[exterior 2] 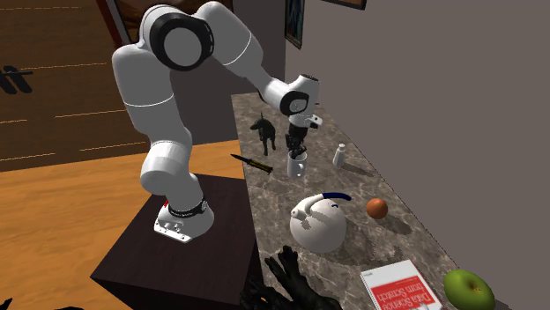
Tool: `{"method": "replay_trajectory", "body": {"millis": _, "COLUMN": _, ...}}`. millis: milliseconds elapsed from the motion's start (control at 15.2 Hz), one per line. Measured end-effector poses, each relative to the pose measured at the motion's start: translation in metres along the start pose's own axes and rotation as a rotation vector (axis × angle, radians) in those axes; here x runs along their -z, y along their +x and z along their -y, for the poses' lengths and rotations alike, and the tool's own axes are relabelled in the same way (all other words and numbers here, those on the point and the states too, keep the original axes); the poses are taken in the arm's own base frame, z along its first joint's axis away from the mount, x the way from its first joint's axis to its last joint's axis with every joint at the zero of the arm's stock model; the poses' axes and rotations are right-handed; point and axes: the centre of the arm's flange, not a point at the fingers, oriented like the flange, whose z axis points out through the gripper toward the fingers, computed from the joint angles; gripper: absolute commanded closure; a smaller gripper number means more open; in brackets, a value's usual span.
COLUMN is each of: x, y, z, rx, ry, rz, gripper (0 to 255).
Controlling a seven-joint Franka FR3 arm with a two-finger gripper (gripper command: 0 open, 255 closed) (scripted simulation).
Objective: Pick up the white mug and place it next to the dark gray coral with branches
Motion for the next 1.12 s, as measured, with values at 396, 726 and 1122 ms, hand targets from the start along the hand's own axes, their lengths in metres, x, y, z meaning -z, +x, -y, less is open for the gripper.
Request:
{"method": "replay_trajectory", "body": {"millis": 396, "x": 0.031, "y": -0.005, "z": -0.001, "rx": 0.0, "ry": 0.0, "rz": 0.0, "gripper": 255}}
{"method": "replay_trajectory", "body": {"millis": 726, "x": 0.057, "y": -0.009, "z": -0.001, "rx": 0.0, "ry": 0.0, "rz": 0.0, "gripper": 255}}
{"method": "replay_trajectory", "body": {"millis": 1122, "x": 0.088, "y": -0.014, "z": -0.002, "rx": 0.0, "ry": 0.0, "rz": 0.0, "gripper": 255}}
